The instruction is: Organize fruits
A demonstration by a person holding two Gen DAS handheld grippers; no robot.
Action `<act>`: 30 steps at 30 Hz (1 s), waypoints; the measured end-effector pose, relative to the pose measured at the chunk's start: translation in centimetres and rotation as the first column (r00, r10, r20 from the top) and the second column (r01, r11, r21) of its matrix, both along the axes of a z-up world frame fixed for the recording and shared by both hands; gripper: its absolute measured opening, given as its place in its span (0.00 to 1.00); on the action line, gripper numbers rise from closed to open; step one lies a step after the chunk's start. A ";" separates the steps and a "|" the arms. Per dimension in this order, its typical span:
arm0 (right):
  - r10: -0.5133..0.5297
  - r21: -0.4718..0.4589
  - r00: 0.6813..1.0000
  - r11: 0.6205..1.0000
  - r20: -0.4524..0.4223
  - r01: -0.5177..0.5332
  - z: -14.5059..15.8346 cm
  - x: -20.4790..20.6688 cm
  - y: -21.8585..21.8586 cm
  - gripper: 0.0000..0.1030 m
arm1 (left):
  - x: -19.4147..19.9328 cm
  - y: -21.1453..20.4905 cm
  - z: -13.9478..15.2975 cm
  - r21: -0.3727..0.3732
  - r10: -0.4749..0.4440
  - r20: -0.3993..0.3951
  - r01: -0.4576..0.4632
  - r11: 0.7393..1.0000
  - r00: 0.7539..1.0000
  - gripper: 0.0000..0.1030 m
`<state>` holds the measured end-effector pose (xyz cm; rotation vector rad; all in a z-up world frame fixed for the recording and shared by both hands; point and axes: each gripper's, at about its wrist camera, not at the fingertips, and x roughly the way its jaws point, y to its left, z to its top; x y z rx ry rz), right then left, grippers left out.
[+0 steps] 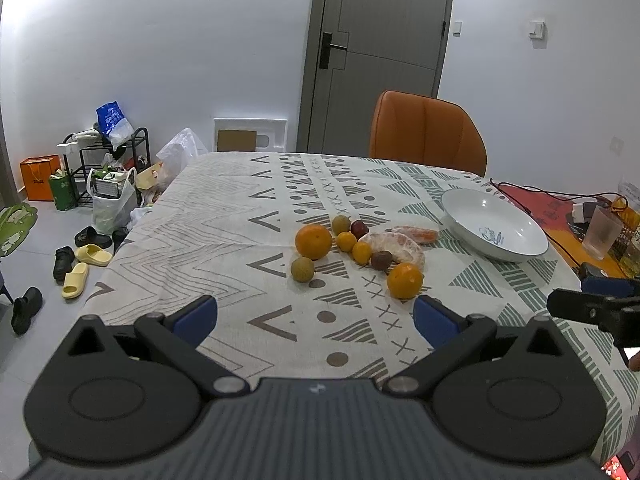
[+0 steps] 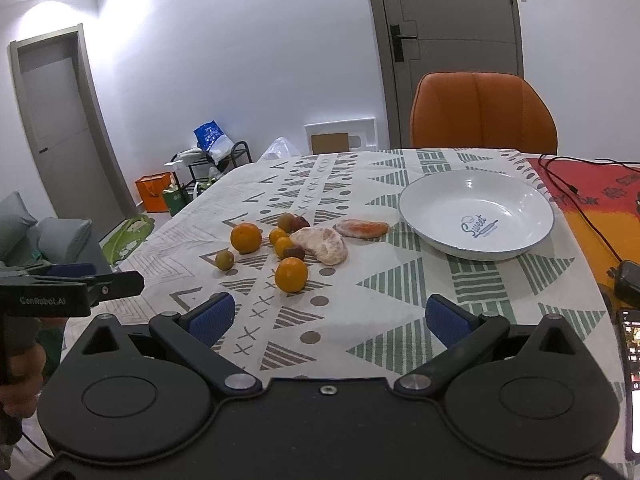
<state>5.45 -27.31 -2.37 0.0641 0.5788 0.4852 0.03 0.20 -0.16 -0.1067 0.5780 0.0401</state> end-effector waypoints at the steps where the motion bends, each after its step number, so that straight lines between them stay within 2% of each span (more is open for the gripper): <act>1: -0.001 0.001 1.000 1.000 0.000 0.001 0.0 -0.1 0.0 1.00 | 0.0 0.0 0.0 -0.002 0.001 0.001 -0.001 1.000 1.000 1.00; 17: -0.022 -0.027 1.000 0.999 -0.016 0.021 -0.9 1.7 -0.2 1.00 | 1.4 1.1 -1.3 -0.028 0.012 0.003 -0.012 1.000 1.000 1.00; 30: -0.015 0.018 0.997 1.000 -0.070 0.017 -2.9 5.0 -0.6 1.00 | 4.2 2.3 -3.0 -0.037 0.033 0.004 -0.033 0.999 0.999 0.98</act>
